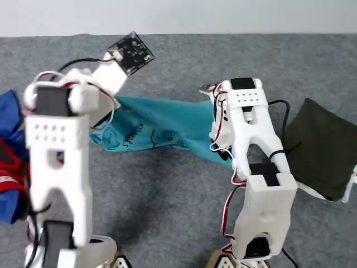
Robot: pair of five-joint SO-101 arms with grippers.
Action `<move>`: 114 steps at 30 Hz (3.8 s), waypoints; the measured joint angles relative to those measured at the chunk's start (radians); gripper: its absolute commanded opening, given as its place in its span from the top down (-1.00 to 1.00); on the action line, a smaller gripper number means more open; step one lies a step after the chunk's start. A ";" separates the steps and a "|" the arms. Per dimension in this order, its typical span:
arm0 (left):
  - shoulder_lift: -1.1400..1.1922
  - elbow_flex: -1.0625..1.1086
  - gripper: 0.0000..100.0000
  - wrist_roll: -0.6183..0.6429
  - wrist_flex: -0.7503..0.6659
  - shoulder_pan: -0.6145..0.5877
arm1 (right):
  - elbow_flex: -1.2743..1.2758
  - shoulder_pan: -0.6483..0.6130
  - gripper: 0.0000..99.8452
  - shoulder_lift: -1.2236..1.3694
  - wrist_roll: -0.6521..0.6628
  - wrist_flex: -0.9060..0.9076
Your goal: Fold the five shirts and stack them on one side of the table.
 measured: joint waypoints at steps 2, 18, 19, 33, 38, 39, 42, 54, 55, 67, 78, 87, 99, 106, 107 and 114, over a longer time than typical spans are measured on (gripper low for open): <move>-0.069 -0.003 0.99 0.000 0.002 0.000 | 0.000 0.012 0.90 0.000 0.000 0.000; 0.114 0.311 0.87 0.006 -0.193 0.023 | 0.000 0.028 0.90 0.000 0.000 0.000; 0.166 0.311 0.80 0.008 -0.230 0.023 | 0.000 0.028 0.90 0.000 0.000 0.000; 0.470 -0.074 0.66 0.043 -0.103 -0.029 | 0.003 0.028 0.90 0.000 0.000 0.000; 0.485 -0.192 0.67 0.009 -0.023 -0.098 | 0.003 0.028 0.90 0.000 0.000 0.000; 0.494 -0.192 0.67 -0.002 -0.023 -0.117 | 0.003 0.028 0.90 0.000 0.000 0.000; 0.559 -0.192 0.67 -0.018 -0.023 -0.170 | 0.003 0.028 0.90 0.000 0.000 0.000; 0.793 -0.192 0.67 -0.084 -0.064 -0.207 | 0.003 0.028 0.90 0.000 0.000 0.000; 0.799 -0.192 0.67 -0.084 -0.075 -0.207 | 0.003 0.028 0.90 0.000 0.000 0.000; 0.916 -0.198 0.99 -0.084 -0.183 -0.204 | 0.012 0.020 0.89 0.000 0.000 0.044; 0.916 -0.532 0.99 -0.091 -0.012 -0.207 | 0.127 -0.054 0.65 -0.172 0.000 0.044; 0.924 -0.528 0.99 -0.072 -0.005 -0.224 | 0.221 -0.252 0.59 -0.230 -0.002 0.018; 0.925 -0.437 0.99 -0.069 -0.041 -0.281 | 0.219 -0.411 0.59 0.014 0.000 -0.163; 0.925 -0.434 0.99 -0.069 -0.041 -0.285 | 0.195 -0.411 0.59 0.077 0.000 -0.190; 0.925 -0.434 0.99 -0.069 -0.041 -0.285 | 0.181 -0.411 0.62 0.089 0.000 -0.189; 0.925 -0.434 0.99 -0.069 -0.041 -0.285 | 0.008 -0.345 0.96 0.201 0.000 -0.112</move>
